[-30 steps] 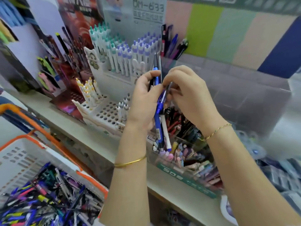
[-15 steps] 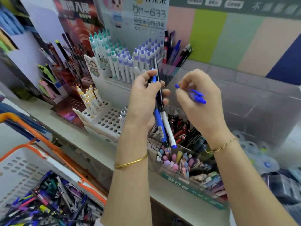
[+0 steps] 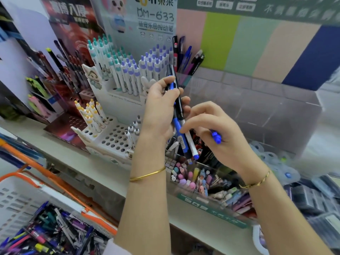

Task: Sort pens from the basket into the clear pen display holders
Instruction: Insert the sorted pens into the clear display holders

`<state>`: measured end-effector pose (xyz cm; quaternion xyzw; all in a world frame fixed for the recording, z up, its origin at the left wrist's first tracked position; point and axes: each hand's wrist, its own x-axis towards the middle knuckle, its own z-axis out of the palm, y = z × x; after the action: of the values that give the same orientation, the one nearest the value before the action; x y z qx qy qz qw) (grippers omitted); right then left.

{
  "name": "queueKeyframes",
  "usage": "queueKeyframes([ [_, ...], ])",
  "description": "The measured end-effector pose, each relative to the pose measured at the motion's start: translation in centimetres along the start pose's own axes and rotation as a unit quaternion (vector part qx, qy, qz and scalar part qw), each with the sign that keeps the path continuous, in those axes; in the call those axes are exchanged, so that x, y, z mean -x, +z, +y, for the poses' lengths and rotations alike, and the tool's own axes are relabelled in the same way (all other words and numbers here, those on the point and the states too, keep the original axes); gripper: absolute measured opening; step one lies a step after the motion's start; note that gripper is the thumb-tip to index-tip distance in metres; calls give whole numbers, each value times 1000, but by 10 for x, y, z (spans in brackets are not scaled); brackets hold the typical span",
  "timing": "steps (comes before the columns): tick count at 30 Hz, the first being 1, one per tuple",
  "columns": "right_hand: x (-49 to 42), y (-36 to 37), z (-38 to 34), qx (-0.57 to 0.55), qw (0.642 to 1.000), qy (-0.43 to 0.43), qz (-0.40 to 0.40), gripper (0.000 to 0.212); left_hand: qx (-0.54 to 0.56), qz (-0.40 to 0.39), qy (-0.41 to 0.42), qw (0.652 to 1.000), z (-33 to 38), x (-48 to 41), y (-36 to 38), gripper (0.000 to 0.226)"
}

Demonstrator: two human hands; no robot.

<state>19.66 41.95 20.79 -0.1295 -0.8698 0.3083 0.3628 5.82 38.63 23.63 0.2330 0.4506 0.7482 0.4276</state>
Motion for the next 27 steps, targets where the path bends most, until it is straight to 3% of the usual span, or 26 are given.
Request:
queueKeyframes([
  [3, 6, -6, -3, -1, 1000, 15, -10, 36, -3, -1, 1, 1000, -1, 1, 6, 24],
  [6, 8, -10, -8, -37, 997, 48, 40, 35, 13, -14, 0, 1000, -4, 2, 11, 25],
  [9, 4, -10, -20, -117, 977, 147, 104, 10, 10, -29, 10, 999, -7, 2, 14, 24],
  [13, -4, -5, -28, -30, 970, 231, 68, 29, 15, -32, 37, 999, -9, 4, 18, 24],
  [17, -4, 2, -30, -153, 943, 276, 104, 22, 74, -45, 59, 995, -10, 7, 22, 22],
  [27, -6, 17, -26, -186, 912, 287, 227, 2, 76, 39, 126, 988, -22, 0, 32, 28],
])
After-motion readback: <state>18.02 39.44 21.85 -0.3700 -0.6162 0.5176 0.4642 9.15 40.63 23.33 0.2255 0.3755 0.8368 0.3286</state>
